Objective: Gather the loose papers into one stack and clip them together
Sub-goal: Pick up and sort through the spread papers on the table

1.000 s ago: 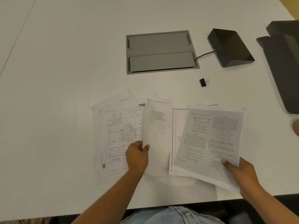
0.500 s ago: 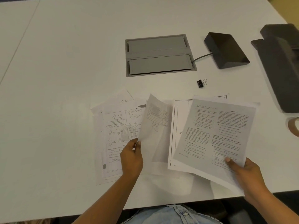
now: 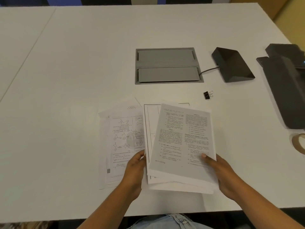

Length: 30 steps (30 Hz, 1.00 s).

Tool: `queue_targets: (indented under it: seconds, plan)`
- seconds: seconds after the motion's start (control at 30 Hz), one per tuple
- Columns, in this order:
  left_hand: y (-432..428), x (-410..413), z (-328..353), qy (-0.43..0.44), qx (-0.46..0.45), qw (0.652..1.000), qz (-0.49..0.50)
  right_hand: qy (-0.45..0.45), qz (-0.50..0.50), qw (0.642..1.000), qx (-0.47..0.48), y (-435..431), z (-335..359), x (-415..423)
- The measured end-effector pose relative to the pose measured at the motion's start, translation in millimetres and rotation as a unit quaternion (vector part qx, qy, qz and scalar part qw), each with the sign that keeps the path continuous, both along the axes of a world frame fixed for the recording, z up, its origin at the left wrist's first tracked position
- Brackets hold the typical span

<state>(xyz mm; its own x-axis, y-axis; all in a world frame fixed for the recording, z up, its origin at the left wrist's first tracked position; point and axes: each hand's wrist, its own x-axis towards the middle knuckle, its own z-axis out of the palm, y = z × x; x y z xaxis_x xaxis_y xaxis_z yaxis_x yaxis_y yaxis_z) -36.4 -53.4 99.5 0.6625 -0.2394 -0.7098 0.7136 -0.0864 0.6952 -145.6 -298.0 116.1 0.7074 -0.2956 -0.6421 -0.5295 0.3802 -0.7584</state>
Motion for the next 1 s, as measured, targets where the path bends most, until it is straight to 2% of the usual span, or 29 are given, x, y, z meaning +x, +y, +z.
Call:
queue_targets:
  seconds: [0.07,0.13,0.3,0.4,0.5,0.6,0.73,0.83,1.0]
  plan:
    - [0.5,-0.4,3.4,0.018,-0.005,1.000,-0.019,0.032,0.018,0.999,0.032,2.3,-8.9,5.3]
    - [1.3,0.9,7.0,0.032,0.002,0.999,-0.032,0.045,0.044,0.998,0.015,4.7,-15.7,8.7]
    - [4.2,22.4,19.1,0.060,-0.070,0.995,-0.022,0.006,0.099,0.995,-0.009,9.6,-13.2,12.2]
    - [3.8,40.1,25.9,0.001,-0.097,0.994,-0.043,-0.031,0.139,0.989,-0.023,8.1,-3.8,13.7]
    - [-1.9,53.0,32.6,-0.080,-0.072,0.991,-0.078,-0.063,0.158,0.984,-0.051,7.0,6.9,26.3]
    - [-11.5,58.4,42.5,-0.167,-0.049,0.982,-0.077,-0.103,0.122,0.985,-0.066,7.5,15.3,43.2]
    - [-21.0,57.0,50.1,-0.263,-0.009,0.963,-0.048,-0.136,0.056,0.980,-0.135,11.2,27.2,61.4]
    - [-21.2,56.0,48.2,-0.296,0.010,0.954,-0.033,-0.150,0.034,0.975,-0.163,11.8,31.4,66.3]
    - [-18.0,51.4,37.5,-0.293,-0.014,0.954,-0.060,-0.138,0.058,0.972,-0.183,17.7,18.1,60.4]
